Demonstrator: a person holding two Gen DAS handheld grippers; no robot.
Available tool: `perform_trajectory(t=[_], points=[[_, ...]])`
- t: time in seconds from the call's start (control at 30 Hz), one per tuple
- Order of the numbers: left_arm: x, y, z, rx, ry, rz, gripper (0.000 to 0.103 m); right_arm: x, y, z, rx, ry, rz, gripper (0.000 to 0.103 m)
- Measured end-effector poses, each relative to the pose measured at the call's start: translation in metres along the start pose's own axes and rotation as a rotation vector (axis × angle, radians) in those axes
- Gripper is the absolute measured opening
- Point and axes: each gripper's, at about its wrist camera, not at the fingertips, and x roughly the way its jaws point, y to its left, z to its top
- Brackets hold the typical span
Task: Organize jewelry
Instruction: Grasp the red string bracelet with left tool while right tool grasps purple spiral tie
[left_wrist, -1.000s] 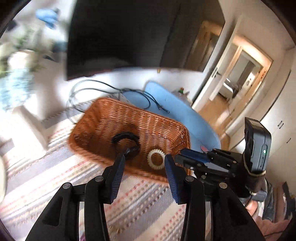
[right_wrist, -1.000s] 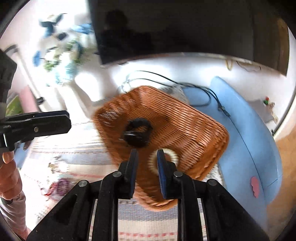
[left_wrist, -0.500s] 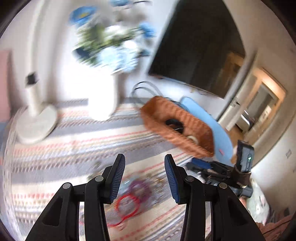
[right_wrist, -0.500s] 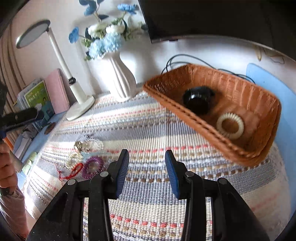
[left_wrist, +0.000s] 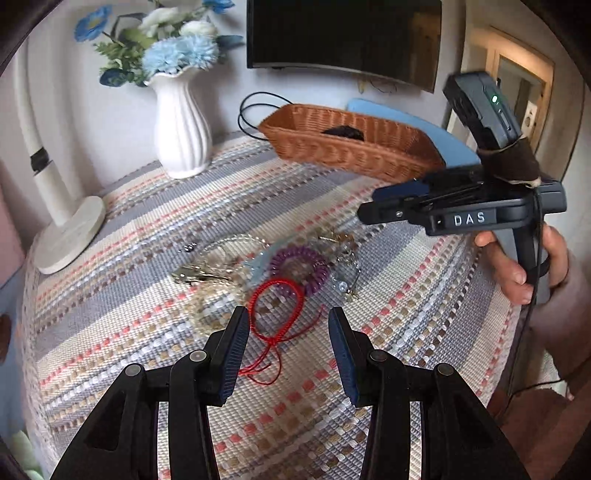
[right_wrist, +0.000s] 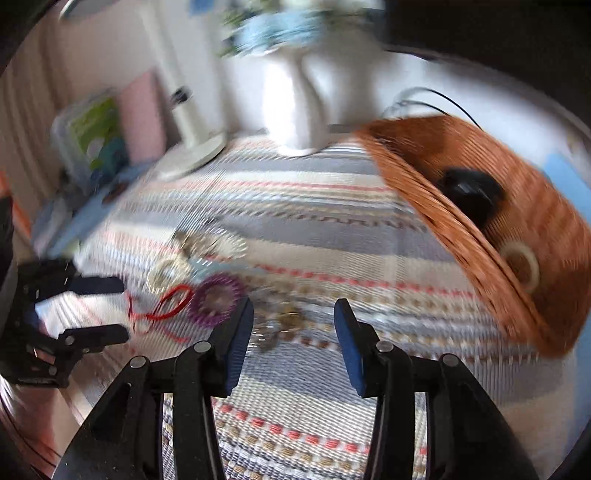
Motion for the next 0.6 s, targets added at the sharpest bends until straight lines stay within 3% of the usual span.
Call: perform_trajectory(t=[0.23,0.43,0.6], points=[[0.015,0.007,-0.002,-0.052,0.033,-0.002,0.042,0.023,0.037,0.014,-0.177,0.084,-0.081,0.048],[0.019,-0.001,0.0,-0.029,0.021,-0.007,0.041,0.003,0.022,-0.008,-0.101,0.114,-0.072,0.048],[0.037,0.0,0.0,-0.045,0.059,-0.024,0.026,-0.012,0.027,-0.017,-0.07,0.101,0.011,0.048]])
